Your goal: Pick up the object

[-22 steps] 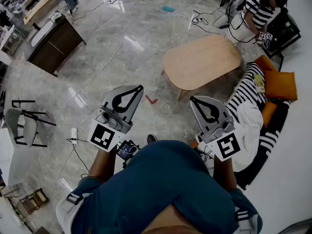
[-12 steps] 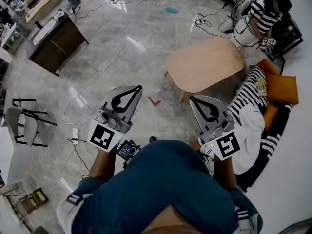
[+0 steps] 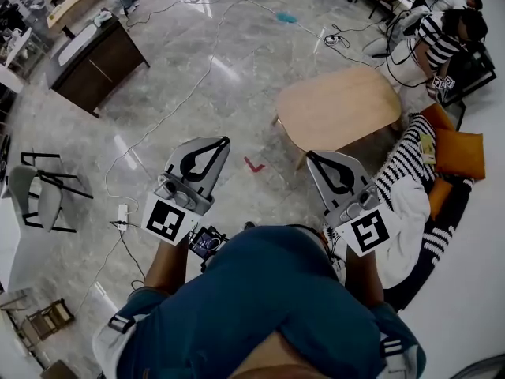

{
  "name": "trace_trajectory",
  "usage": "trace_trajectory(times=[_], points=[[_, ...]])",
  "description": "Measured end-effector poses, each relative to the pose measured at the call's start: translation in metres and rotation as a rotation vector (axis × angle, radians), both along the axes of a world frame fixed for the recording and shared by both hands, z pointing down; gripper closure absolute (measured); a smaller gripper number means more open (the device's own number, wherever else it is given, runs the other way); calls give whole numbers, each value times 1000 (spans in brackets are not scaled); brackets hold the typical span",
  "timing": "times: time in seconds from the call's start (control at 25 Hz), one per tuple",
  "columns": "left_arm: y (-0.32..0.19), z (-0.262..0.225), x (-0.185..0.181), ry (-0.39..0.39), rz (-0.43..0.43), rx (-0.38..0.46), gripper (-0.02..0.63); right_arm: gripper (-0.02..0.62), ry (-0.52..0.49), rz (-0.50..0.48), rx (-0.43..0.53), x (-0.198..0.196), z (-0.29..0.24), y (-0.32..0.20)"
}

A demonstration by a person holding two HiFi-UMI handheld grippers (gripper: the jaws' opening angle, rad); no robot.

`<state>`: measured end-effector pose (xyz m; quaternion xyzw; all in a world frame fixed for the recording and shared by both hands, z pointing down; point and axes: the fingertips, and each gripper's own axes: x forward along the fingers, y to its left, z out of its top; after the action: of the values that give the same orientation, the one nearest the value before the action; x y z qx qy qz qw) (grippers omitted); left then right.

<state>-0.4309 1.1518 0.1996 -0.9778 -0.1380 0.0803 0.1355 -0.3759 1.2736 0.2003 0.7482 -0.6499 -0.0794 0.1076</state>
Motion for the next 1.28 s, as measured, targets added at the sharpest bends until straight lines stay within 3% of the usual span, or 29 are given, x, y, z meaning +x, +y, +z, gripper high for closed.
trace_trajectory(times=[0.32, 0.88, 1.28], points=[[-21, 8, 17, -27, -49, 3, 601, 581, -60, -53, 29, 27, 1, -25], [-31, 6, 119, -41, -184, 14, 601, 581, -99, -179, 87, 143, 2, -45], [-54, 11, 140, -69, -274, 18, 601, 581, -98, -262, 95, 180, 5, -78]])
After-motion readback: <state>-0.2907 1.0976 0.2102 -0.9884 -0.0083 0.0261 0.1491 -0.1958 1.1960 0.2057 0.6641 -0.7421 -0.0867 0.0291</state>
